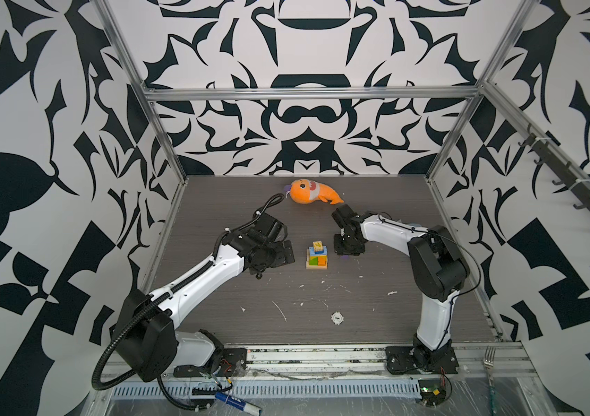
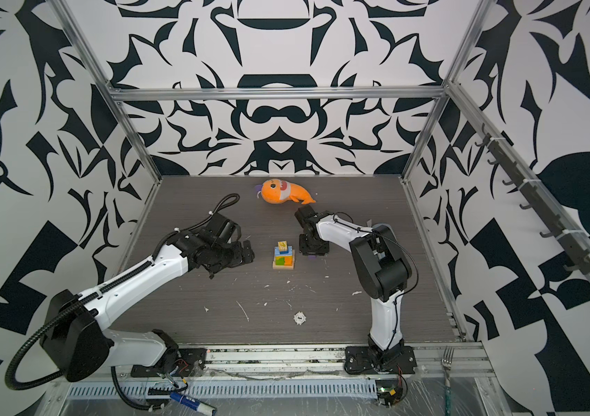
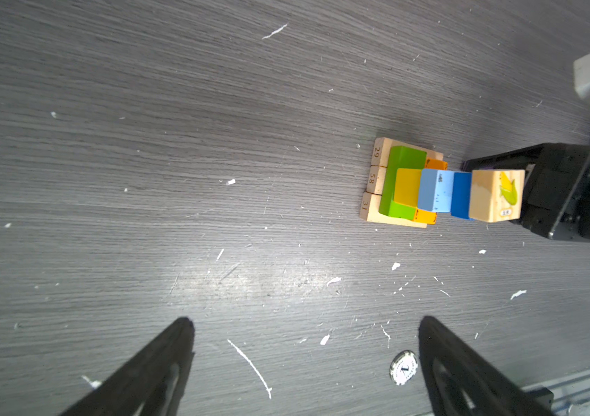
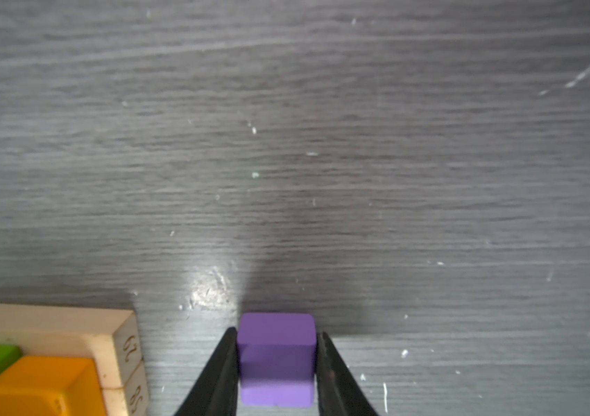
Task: Build the wood block tower
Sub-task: 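Withdraw the left gripper while the right gripper lowers and closes on the purple cube, then lift the purple cube with the right gripper and carry it over the stack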
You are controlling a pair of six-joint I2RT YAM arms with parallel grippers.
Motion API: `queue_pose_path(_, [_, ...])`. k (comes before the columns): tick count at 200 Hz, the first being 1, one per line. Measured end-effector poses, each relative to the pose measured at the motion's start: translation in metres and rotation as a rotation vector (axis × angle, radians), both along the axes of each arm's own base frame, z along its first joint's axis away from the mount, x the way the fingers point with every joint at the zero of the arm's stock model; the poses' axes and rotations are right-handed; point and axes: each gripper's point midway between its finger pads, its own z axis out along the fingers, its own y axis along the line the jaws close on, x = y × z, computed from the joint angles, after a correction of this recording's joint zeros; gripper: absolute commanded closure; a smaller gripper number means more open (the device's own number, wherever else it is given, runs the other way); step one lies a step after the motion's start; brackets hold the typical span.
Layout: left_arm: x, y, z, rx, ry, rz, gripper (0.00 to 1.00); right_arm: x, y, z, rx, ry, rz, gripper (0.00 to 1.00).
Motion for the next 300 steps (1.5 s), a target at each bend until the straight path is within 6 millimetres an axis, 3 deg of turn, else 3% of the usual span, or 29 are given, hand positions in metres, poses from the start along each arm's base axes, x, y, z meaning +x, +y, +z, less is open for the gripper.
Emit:
queue_pose_path(110, [-0.003,0.002,-0.003,-0.007,0.007,0.000,0.00,0.000,0.001,0.013,-0.014,-0.003,0.004,0.67])
queue_pose_path(201, [-0.003,0.003,-0.002,-0.012,0.004,0.003,0.00,-0.003,-0.001,-0.007,-0.045,0.045,0.010,0.57])
queue_pose_path(240, [-0.003,0.003,-0.002,-0.012,0.004,0.003,0.00,-0.004,-0.001,-0.007,-0.048,0.048,0.014,0.65])
queue_pose_path(300, [-0.003,0.002,-0.002,-0.016,0.006,0.001,0.00,-0.005,0.001,0.005,-0.062,0.049,0.026,0.68])
